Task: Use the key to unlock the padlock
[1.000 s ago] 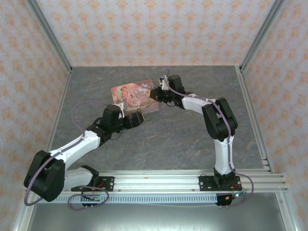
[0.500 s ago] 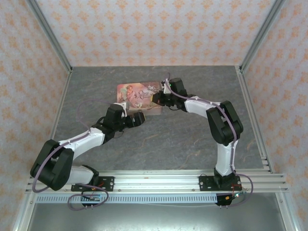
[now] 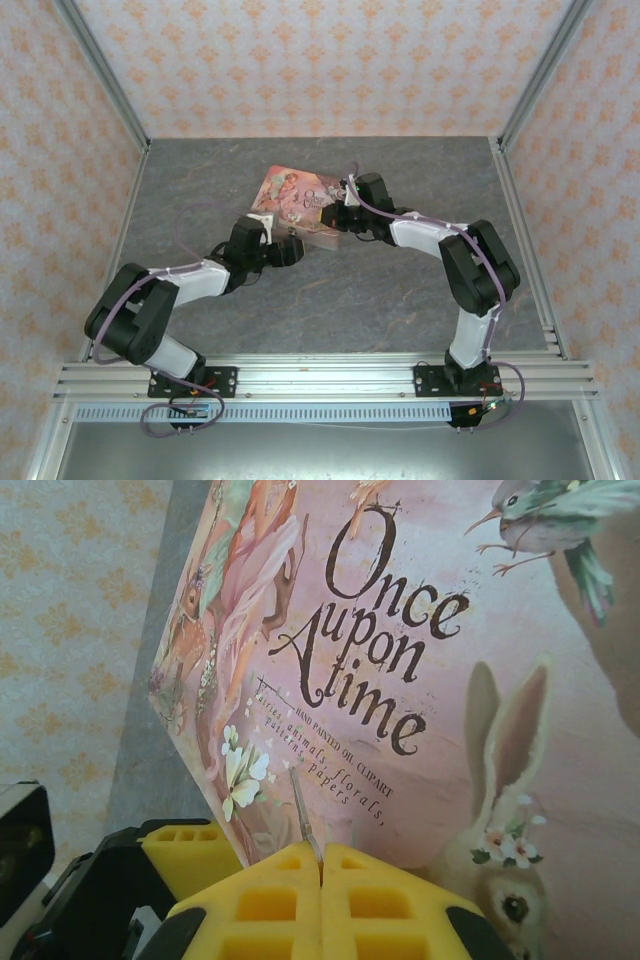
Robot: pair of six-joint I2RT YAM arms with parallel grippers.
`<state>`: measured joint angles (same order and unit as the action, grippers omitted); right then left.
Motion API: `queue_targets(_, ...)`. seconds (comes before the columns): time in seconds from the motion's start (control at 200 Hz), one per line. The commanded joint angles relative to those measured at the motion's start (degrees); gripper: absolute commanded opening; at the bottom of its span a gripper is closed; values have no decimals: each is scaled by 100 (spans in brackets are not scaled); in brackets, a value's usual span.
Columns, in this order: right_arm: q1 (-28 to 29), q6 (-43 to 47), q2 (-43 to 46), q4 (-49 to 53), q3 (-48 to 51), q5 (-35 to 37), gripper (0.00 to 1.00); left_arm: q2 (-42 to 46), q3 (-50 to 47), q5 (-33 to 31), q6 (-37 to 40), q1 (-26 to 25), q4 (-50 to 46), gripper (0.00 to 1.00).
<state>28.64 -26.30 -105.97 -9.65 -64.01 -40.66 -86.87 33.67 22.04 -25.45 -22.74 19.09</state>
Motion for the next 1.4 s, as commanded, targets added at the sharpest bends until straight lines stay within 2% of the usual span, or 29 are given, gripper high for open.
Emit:
queue_targets(0.0,10,-8,-160,627,240,397,0,-194,172,-69,418,42,405,79)
queue_targets(0.465,15,41,-161,595,169,289,0,-921,402,-411,1138,55,954,67)
queue_targets(1.171,10,40,-169,562,126,232,0,-1547,977,167,1284,77,791,44)
queue_targets(1.396,15,30,-157,541,135,218,0,-1633,971,299,1102,78,964,32)
